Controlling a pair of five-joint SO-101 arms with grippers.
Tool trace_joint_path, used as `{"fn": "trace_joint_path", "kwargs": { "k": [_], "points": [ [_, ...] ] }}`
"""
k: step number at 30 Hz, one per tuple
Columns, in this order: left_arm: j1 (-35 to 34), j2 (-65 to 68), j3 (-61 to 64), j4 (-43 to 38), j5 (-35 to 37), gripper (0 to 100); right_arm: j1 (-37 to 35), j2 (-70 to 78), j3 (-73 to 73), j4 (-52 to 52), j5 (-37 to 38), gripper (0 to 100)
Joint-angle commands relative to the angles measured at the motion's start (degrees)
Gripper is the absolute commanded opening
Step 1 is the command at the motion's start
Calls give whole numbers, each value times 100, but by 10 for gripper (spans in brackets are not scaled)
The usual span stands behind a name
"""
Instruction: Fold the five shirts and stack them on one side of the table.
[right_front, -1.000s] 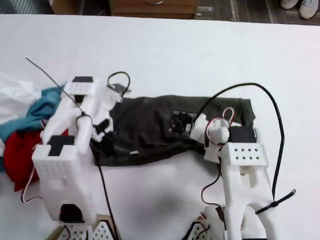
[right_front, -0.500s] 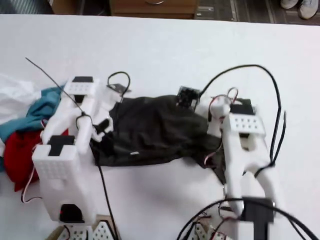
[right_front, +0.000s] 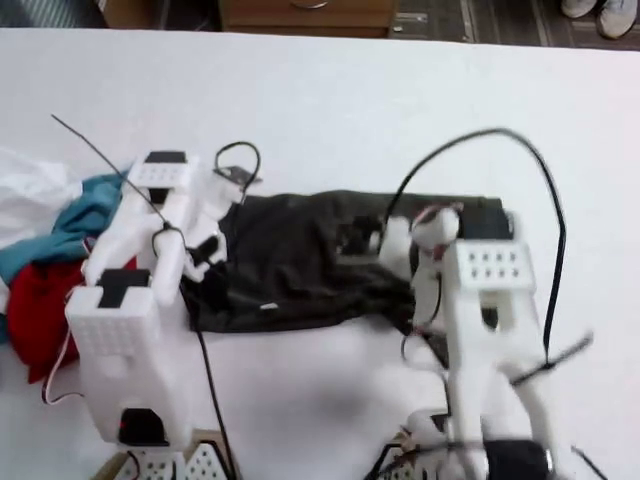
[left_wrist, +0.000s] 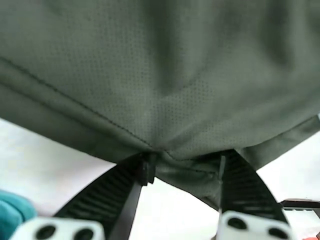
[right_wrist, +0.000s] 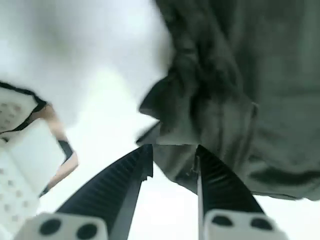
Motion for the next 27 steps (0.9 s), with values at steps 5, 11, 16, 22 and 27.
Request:
{"fn": "trace_joint_path", "kwargs": {
  "k": [5,11,16,22,27],
  "points": [
    [26,0,-101,-114,18,247,-84,-1112,1705,-1174,-220,149],
    [18,0,-110,-26,18,247,-119,-831,2523,-2343,-536,149],
    [26,-9,-110,9,18,247,75,-435,2629,-3090,-519,146],
    [9,0,-110,9,18,247,576,-180,2040,-3512,-510,60],
    [35,0,-110,-35,18,247,708,-92,1433,-3503,-501,19]
  ]
}}
